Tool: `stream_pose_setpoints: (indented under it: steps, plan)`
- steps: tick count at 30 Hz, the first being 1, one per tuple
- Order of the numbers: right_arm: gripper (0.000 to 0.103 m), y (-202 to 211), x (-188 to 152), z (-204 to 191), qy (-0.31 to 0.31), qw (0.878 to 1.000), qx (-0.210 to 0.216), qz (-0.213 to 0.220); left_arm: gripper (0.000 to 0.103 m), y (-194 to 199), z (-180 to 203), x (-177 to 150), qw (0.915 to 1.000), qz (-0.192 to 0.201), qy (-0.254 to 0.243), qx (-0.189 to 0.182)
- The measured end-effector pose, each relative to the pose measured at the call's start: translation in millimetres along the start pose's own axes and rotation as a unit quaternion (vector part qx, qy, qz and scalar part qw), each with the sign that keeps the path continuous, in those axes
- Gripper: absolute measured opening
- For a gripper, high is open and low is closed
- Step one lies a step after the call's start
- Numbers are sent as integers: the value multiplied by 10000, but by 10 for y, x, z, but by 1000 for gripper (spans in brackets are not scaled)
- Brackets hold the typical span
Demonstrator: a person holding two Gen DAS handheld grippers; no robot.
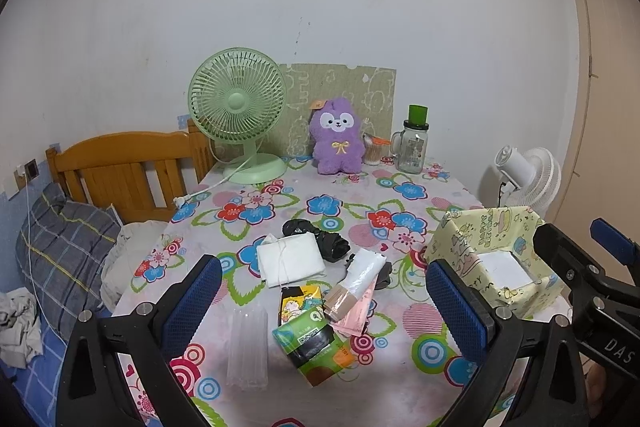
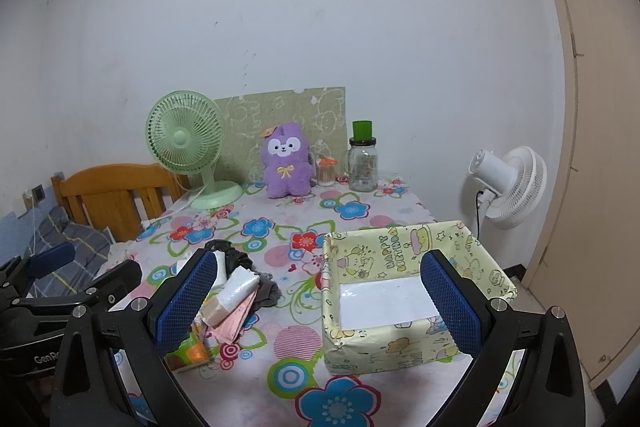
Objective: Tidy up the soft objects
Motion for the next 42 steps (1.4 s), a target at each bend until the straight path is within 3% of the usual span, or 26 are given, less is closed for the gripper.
stream_pose_setpoints:
  steps: [20, 42]
  plan:
    - [103, -195, -17, 23, -96, 9998, -184, -32, 103, -151, -17, -23, 9999, -114, -35, -13]
    - [97, -812, -226, -337, -77, 9969, 162, -767, 96, -799, -380, -321, 9944, -1051, -27, 127]
Point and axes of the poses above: each gripper's, at about its wrist camera, not at the fingertips, and y roughly against the way its jaws point, z to its right, x to its top, the point moved 2 cm from there along -y, roughly the way its jaws point, and after that the axes turned 6 degrees about x, right-handed, at the moved point
